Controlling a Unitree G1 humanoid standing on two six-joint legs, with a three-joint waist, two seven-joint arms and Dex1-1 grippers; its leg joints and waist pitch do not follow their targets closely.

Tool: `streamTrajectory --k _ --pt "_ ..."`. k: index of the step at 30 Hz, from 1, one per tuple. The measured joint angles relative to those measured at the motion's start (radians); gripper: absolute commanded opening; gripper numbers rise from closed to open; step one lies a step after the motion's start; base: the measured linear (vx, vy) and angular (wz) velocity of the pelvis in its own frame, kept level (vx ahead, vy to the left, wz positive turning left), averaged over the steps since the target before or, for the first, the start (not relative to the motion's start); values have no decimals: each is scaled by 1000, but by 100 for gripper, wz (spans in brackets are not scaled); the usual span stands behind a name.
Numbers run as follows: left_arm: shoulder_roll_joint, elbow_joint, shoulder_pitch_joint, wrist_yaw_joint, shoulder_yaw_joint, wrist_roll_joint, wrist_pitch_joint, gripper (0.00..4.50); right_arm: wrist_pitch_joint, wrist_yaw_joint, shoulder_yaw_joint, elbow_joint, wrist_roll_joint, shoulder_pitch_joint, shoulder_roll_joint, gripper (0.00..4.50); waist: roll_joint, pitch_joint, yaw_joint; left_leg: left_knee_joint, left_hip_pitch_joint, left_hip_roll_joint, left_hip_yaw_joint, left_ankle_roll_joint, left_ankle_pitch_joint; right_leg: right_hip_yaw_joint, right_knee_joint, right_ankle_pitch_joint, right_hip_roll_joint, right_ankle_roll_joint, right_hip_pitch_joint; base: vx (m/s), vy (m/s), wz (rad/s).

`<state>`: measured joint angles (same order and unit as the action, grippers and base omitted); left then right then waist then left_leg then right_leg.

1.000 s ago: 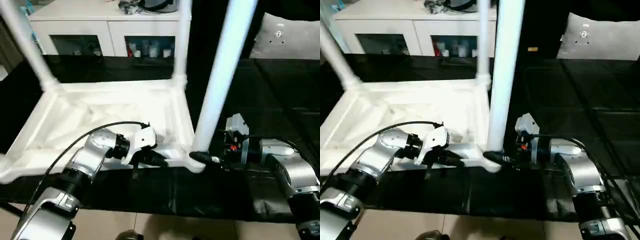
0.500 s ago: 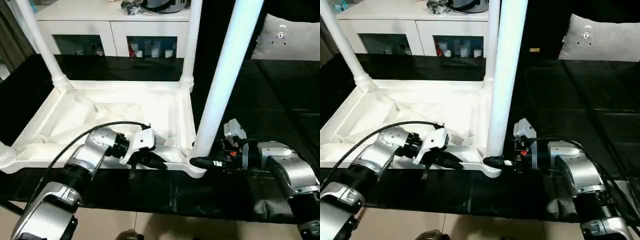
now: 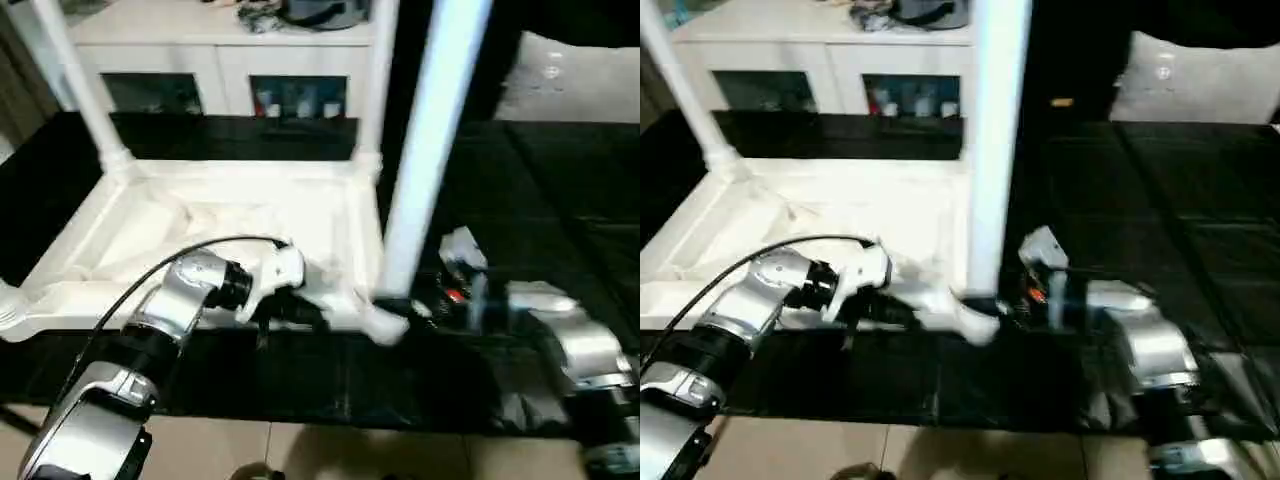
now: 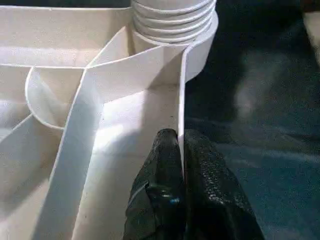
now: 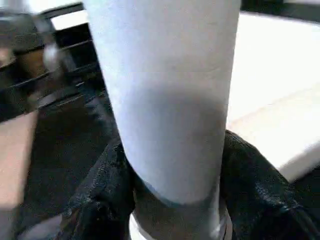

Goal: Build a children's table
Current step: Rotate leg to tighten

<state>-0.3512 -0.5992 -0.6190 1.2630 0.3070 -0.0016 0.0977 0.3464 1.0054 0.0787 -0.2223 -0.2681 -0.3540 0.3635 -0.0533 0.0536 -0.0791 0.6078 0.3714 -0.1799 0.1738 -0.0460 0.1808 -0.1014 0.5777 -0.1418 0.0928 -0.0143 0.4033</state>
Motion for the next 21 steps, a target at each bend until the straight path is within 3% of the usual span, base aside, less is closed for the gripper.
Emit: streamTrajectory --k 5,8,12,14,21 --pt "131 91 35 -283 -55 44 205 0 13 -389 -54 -66 110 -65 -152 201 2 1 68 1 -2 1 -1 0 0 -3 -7 0 1 0 -2 0 0 0" --pt "200 115 35 -402 -56 60 269 0 7 -523 -74 -104 141 -96 -191 200 3 2 86 -1 -1 1 -2 0 0 -6 -10 0 1 0 -1 0 0 0" --pt "232 116 32 -468 -55 76 275 0 -20 -581 -74 -137 158 -117 -204 200 2 1 86 -6 1 1 -2 0 0 -7 -9 0 1 0 0 0 0 0" --pt "232 121 32 -473 -54 77 275 0 -27 -587 -82 -138 159 -117 -214 266 2 1 82 -7 2 1 -2 0 0 -7 -7 0 1 0 2 0 0 0" --pt "213 164 36 -460 -49 77 277 0 -29 -585 -107 -129 141 -116 -234 318 0 1 60 -8 16 -1 -3 5 -2 -6 1 3 -1 -5 19 0 0 0"
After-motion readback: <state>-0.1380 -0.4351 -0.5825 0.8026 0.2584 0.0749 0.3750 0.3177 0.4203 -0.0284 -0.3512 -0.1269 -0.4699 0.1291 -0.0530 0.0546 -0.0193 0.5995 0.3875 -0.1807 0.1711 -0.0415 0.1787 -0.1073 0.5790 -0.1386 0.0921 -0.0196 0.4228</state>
